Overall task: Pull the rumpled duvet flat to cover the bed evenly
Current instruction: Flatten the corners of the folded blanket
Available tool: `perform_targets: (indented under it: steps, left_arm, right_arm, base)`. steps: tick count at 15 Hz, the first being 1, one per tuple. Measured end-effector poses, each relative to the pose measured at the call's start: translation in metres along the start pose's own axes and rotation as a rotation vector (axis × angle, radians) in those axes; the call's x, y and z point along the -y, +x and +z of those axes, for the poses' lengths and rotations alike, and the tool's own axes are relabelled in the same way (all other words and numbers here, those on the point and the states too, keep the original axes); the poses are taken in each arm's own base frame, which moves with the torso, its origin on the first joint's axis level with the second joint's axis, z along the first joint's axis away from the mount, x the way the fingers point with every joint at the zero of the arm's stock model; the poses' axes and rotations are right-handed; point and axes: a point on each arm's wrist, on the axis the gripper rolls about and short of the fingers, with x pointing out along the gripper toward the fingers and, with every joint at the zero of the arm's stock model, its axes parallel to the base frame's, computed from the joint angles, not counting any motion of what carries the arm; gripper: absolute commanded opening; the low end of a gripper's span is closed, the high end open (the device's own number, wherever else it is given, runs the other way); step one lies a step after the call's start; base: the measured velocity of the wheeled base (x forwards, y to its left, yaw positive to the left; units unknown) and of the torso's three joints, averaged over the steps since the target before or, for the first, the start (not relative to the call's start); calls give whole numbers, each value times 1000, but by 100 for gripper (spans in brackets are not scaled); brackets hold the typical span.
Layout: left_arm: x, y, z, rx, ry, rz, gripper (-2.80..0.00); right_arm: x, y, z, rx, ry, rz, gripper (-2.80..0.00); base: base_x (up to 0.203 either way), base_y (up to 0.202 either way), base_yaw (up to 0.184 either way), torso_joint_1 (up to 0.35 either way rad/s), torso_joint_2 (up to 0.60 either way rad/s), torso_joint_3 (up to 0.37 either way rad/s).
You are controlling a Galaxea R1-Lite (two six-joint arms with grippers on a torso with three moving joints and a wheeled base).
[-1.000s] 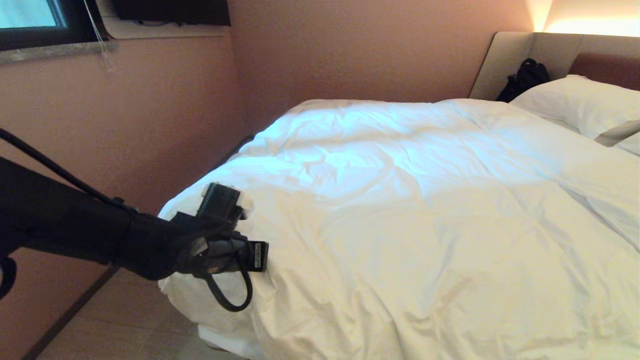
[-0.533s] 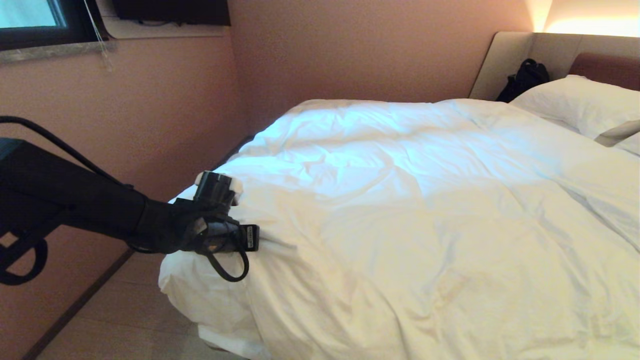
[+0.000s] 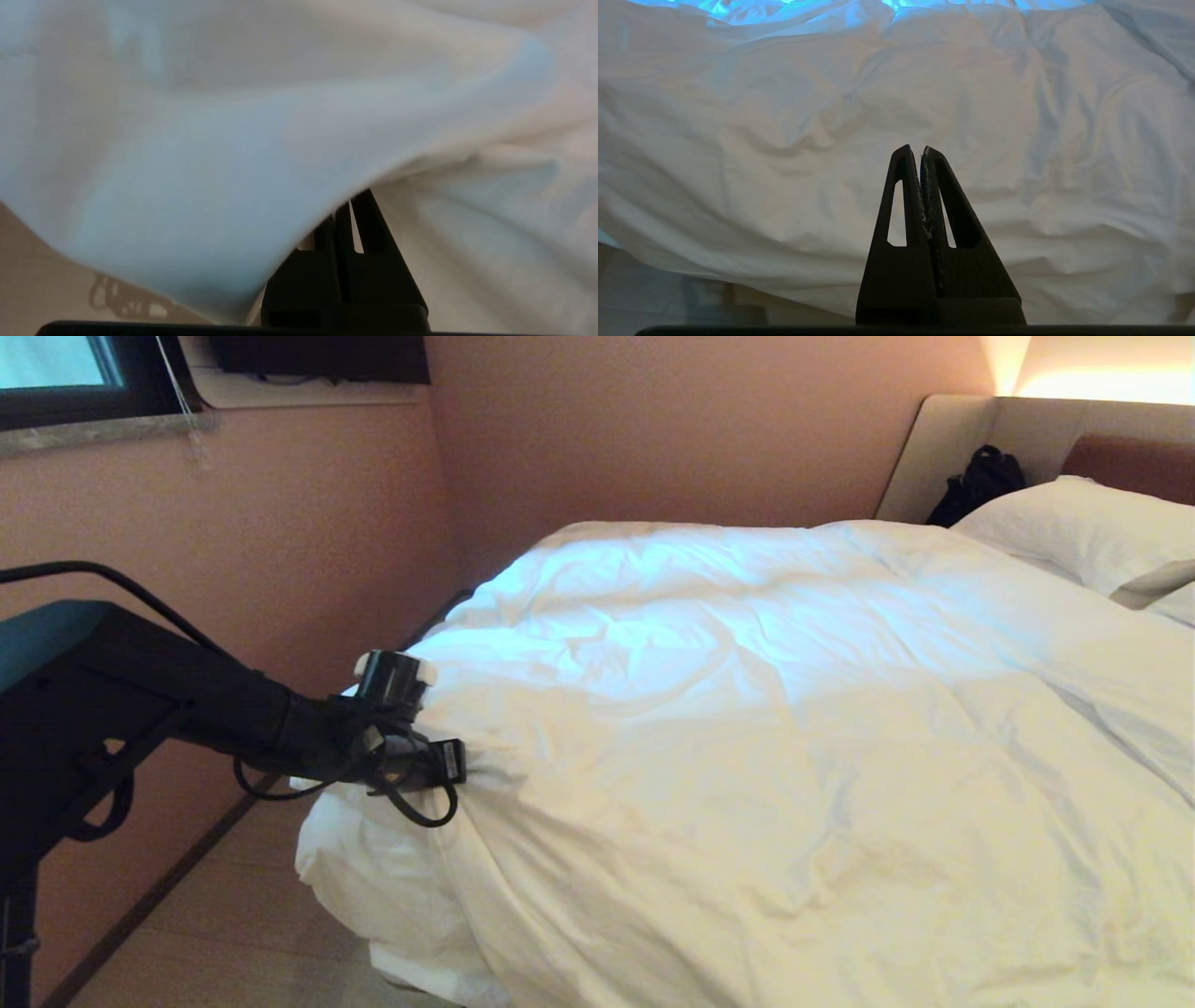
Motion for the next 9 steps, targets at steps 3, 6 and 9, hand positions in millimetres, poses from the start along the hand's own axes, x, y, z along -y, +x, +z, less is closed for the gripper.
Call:
perform_targets:
  steps: [3, 6, 9]
  left_arm:
    - [-4, 3, -5, -31, 3, 11, 0]
    - [5, -11, -8, -29, 15, -28, 0]
    - [22, -43, -12, -17, 44, -131, 0]
  right_arm:
    - [0, 0, 0, 0, 0, 0, -280]
    - [0, 0, 0, 0, 0, 1, -280]
    - [0, 0, 0, 0, 0, 1, -280]
  base:
    - [0, 0, 0, 0, 0, 0]
    - [0, 0, 0, 0, 0, 0]
    - [0, 0, 0, 0, 0, 0]
